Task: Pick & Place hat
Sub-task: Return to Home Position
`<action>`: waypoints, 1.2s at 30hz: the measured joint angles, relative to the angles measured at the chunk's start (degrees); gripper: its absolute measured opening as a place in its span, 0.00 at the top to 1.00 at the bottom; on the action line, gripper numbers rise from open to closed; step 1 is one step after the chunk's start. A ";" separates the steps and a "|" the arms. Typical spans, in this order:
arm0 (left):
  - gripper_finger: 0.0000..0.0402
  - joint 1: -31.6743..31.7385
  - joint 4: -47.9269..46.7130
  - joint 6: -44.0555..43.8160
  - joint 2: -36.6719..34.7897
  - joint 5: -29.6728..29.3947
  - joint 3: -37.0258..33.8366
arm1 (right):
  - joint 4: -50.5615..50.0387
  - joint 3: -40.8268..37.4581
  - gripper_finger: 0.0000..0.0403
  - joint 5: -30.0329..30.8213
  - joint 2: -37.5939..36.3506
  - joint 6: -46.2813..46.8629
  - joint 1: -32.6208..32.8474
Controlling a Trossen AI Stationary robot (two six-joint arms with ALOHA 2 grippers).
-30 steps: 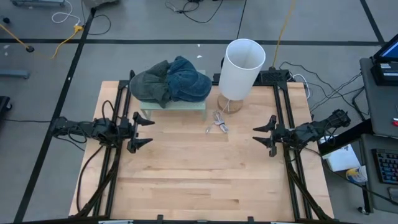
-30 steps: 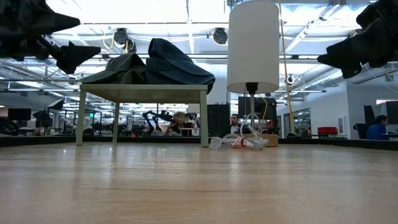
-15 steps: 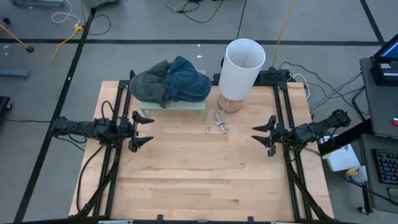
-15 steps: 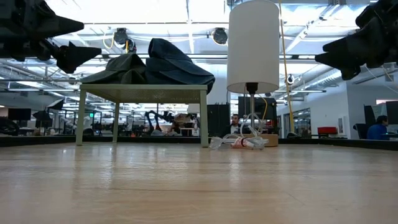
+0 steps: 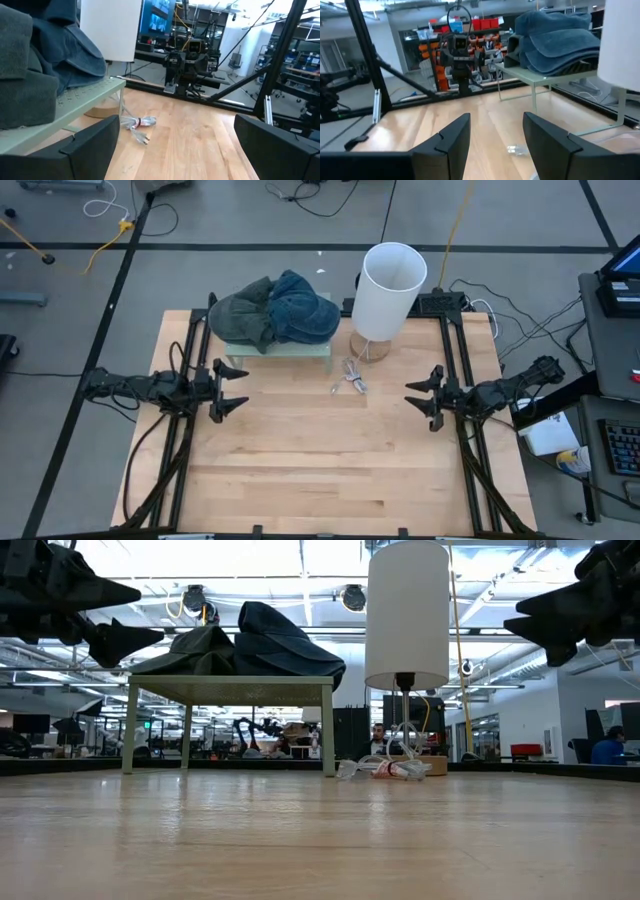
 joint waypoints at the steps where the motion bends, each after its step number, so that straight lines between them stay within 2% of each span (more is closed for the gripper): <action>1: 0.01 -0.02 0.00 -0.18 0.00 0.00 0.00 | -0.03 0.00 0.56 0.23 0.10 -0.26 0.00; 9: 0.01 0.00 -0.13 -0.19 0.00 0.04 0.00 | -1.19 -0.03 0.56 5.96 0.24 -1.02 0.00; 14: 0.01 0.00 -0.12 -0.19 0.00 0.04 0.00 | -0.57 -0.03 0.56 5.82 0.46 -4.75 0.00; 36: 0.01 0.00 -0.11 -0.23 0.00 0.07 0.00 | 0.35 -0.07 0.57 5.76 0.46 -4.74 0.00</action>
